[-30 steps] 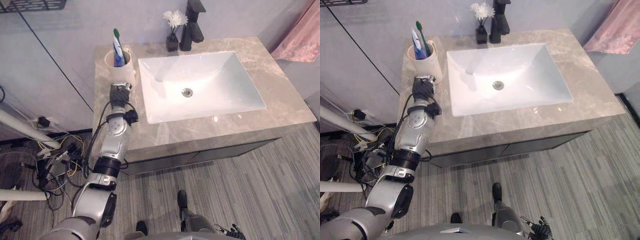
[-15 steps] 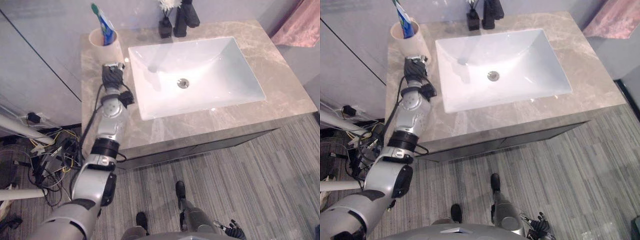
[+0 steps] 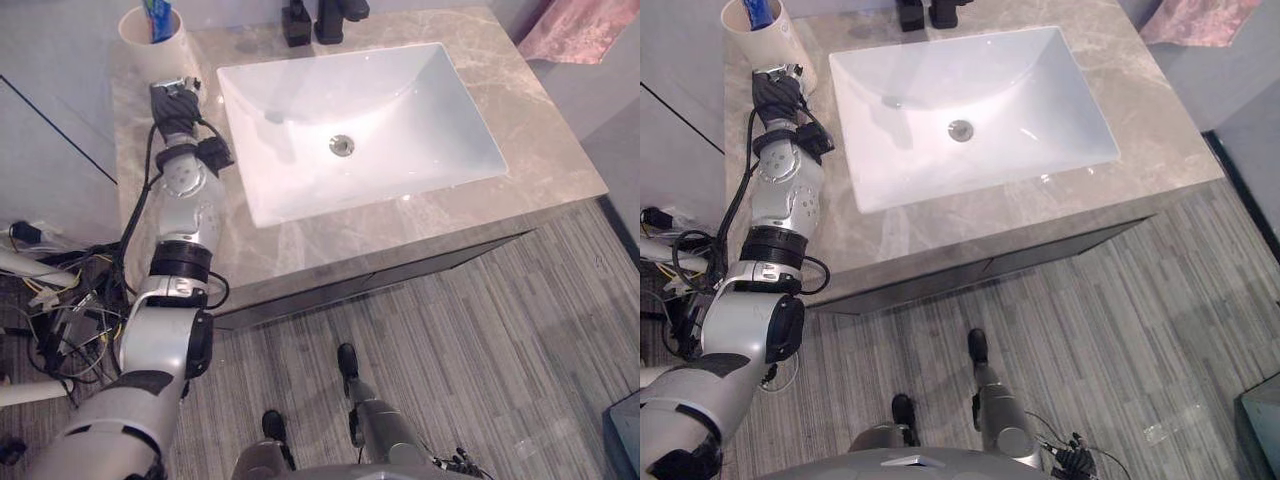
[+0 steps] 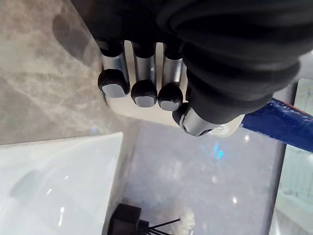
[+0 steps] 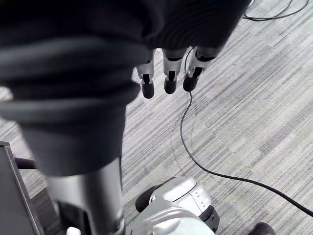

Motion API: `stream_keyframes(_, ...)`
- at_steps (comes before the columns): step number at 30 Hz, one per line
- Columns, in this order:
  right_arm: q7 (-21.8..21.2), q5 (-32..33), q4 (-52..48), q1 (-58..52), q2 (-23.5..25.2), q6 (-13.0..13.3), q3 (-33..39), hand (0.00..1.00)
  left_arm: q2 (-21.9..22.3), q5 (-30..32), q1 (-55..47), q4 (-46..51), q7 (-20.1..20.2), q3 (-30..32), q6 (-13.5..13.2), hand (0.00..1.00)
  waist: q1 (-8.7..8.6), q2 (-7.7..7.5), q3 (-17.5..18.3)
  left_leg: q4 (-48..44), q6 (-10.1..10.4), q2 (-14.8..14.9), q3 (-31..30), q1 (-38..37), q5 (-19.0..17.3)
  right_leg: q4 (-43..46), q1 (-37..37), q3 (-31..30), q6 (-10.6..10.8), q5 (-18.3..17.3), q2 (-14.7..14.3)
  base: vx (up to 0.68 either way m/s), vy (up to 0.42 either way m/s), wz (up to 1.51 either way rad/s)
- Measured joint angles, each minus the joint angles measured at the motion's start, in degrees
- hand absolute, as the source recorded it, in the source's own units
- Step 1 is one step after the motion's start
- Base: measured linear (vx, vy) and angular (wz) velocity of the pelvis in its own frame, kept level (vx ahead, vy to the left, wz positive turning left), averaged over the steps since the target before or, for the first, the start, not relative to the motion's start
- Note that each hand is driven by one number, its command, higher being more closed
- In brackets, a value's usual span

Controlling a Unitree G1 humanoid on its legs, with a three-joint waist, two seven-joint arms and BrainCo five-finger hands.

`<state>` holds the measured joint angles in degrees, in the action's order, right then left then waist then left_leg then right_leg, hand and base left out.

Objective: Organize washtable

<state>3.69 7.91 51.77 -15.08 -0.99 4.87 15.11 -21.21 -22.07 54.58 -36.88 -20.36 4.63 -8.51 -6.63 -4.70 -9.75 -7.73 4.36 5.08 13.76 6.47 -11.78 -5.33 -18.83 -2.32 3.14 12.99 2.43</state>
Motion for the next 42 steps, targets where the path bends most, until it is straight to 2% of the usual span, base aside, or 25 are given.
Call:
stream_keyframes(5,-0.09,-0.01,0.16,-0.07,0.0,0.05,0.28,0.0,0.47,0.35,-9.9,10.04,0.11,-1.87,-0.14,1.0,0.1,0.52,0.22,0.26,0.14,0.24,-1.59,-1.16,0.12,0.01,1.75,1.99,-0.11,-0.06,0.07,0.01,-0.003,0.13)
stream_keyframes(9,0.03,-0.02,0.73,-0.41,-0.03,0.07,1.28,0.0,3.13,1.27,-22.39,22.2,1.7,-4.93,-0.77,1.0,1.75,1.42,1.54,0.25,-0.05,0.12,-3.58,-1.21,0.38,-0.01,3.07,4.83,-0.54,-0.44,0.76,-0.01,0.017,0.3)
stream_keyframes(11,0.09,-0.01,1.03,-0.59,-0.19,0.11,1.47,0.0,4.21,1.29,-25.88,24.51,2.22,-6.44,-0.77,1.0,2.68,2.02,2.03,0.46,-0.01,0.12,-4.76,-1.38,0.66,-0.01,3.69,5.88,-0.58,-0.49,0.91,0.01,0.0,0.36)
stream_keyframes(12,0.1,-0.01,1.78,-0.55,-0.57,0.18,1.52,0.0,4.91,1.64,-28.73,26.65,2.96,-7.47,-0.76,1.0,3.14,2.62,2.64,0.72,0.01,0.12,-5.64,-1.57,0.95,-0.01,4.22,6.74,-0.61,-0.54,1.03,0.0,-0.004,0.36)
stream_keyframes(15,0.14,0.0,2.81,-0.97,-0.83,0.88,1.48,0.0,6.52,2.63,-35.53,35.86,4.82,-9.62,-0.91,1.0,4.15,3.11,4.32,1.54,0.05,-0.15,-8.01,-1.5,1.47,-0.01,5.65,9.03,-0.47,-1.82,1.74,-0.03,-0.007,0.45)
stream_keyframes(18,0.17,0.01,2.93,-2.03,-1.03,1.06,1.44,0.0,8.29,3.45,-44.42,46.56,8.16,-11.56,-2.98,1.0,5.45,3.52,6.91,1.63,0.03,-0.2,-10.12,-1.66,1.73,-0.03,7.06,11.06,-0.43,-2.24,2.12,-0.03,-0.003,0.35)
stream_keyframes(21,0.2,0.04,4.14,-2.44,-1.37,1.16,1.43,0.0,10.44,4.25,-52.77,51.46,10.65,-11.31,-3.51,1.0,6.18,3.62,8.66,1.68,-0.07,-0.62,-12.21,-1.68,2.16,-0.03,8.2,12.85,-0.23,-2.62,2.76,-0.03,0.003,0.36)
stream_keyframes(24,0.37,0.08,4.87,-2.19,-1.62,1.1,1.38,0.0,11.78,5.1,-63.29,51.64,12.76,-10.86,-3.52,1.0,6.95,3.62,9.1,2.55,-0.22,-0.99,-14.25,-3.02,2.94,-0.4,10.29,15.45,-0.01,-3.4,3.35,-0.06,0.007,0.41)
stream_keyframes(26,0.39,0.53,5.15,-2.15,-1.72,1.03,1.11,0.0,13.26,5.1,-66.79,47.49,13.74,-9.83,-3.39,1.0,7.4,3.64,9.87,2.74,-0.07,-1.16,-15.72,-3.07,2.98,-0.41,11.09,16.94,0.42,-4.22,3.68,-0.05,-0.008,0.45)
stream_keyframes(30,0.16,1.85,6.02,-1.46,-2.73,0.88,-0.25,0.0,17.19,6.47,-68.8,27.39,13.49,-3.12,-1.97,1.0,8.01,4.19,10.63,3.98,0.17,-1.07,-17.12,-3.8,3.94,-0.41,13.04,19.73,0.18,-5.22,3.9,-0.02,-0.008,0.41)
stream_keyframes(34,0.19,2.07,7.52,-0.48,-3.15,0.61,-0.6,0.0,17.43,8.02,-68.36,6.99,13.36,3.09,0.2,1.0,8.32,4.24,10.82,5.0,0.57,-0.56,-17.16,-5.88,4.26,-0.41,15.06,20.56,0.58,-5.7,3.9,0.03,-0.017,0.1)
stream_keyframes(36,0.13,1.93,8.58,0.41,-3.5,0.55,-1.41,0.0,17.38,11.09,-67.64,-6.72,12.93,7.23,1.95,1.0,8.23,4.07,11.0,5.62,0.93,-0.56,-17.16,-7.08,4.48,-0.41,15.96,20.67,0.75,-5.98,3.93,0.06,-0.003,0.0)
stream_keyframes(37,0.15,1.89,8.99,0.61,-3.51,0.47,-1.38,0.0,17.33,11.51,-67.5,-9.66,12.92,8.02,2.19,1.0,8.13,4.0,11.08,5.68,0.93,-0.58,-17.21,-7.25,4.48,-0.41,16.16,20.75,0.74,-6.0,3.96,0.07,0.0,0.06)
stream_keyframes(39,0.12,1.65,9.7,1.12,-3.49,-0.3,-1.09,0.0,16.93,12.44,-66.36,-22.52,13.3,11.79,3.85,1.0,7.72,3.89,11.0,6.13,0.4,-0.69,-17.52,-8.56,4.81,-0.4,17.51,21.26,0.9,-6.16,4.07,0.08,0.002,0.1)
stream_keyframes(41,0.02,1.53,10.01,1.44,-3.5,-0.53,-0.76,0.0,16.71,13.17,-66.57,-27.59,13.79,14.08,5.28,1.0,7.47,3.74,10.82,6.65,0.32,-0.7,-17.53,-10.2,4.86,-0.39,18.96,21.35,1.0,-6.22,4.11,0.09,0.003,0.05)
stream_keyframes(42,-0.08,0.82,10.92,1.91,-3.49,-0.57,-0.68,0.0,16.46,15.84,-66.95,-28.09,13.89,14.95,6.62,1.0,7.5,3.59,10.75,6.67,0.3,-0.72,-17.42,-11.16,4.85,-0.39,19.69,21.33,1.09,-6.29,4.11,0.08,0.004,0.0)
